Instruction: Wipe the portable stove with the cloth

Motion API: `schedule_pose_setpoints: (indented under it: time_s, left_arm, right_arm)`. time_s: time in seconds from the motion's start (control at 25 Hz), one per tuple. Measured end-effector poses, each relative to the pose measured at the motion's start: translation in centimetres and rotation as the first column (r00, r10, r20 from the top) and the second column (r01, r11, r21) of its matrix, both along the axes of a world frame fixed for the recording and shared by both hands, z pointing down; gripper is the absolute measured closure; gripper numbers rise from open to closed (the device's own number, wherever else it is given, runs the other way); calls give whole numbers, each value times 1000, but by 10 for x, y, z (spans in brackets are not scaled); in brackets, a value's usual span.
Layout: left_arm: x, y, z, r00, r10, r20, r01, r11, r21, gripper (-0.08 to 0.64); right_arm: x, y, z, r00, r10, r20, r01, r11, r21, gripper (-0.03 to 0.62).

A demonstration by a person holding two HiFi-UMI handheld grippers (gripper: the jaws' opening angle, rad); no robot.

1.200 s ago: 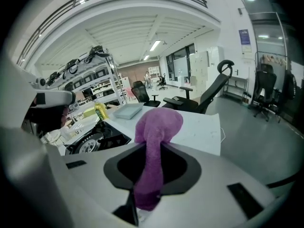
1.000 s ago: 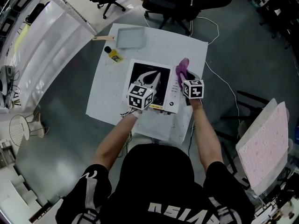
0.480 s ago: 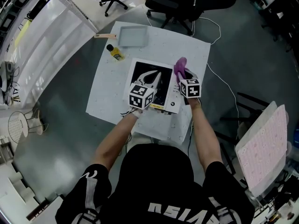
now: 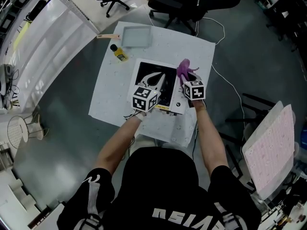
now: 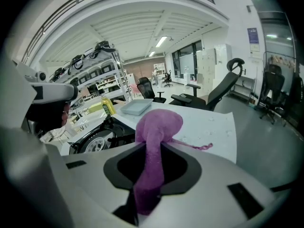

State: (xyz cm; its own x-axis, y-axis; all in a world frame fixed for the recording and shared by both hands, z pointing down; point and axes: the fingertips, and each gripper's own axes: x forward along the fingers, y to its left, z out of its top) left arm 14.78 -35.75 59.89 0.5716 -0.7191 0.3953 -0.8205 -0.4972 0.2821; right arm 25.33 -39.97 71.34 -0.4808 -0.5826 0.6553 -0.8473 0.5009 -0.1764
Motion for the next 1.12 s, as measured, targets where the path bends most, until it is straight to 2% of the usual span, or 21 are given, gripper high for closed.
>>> schedule_pose_setpoints:
  time_s: [1.12]
  left_arm:
    - [-15, 95, -6, 991, 132, -25, -131, 991, 2, 551]
  right_arm:
    - [-5, 133, 1, 993, 116, 1, -116, 993, -18, 515]
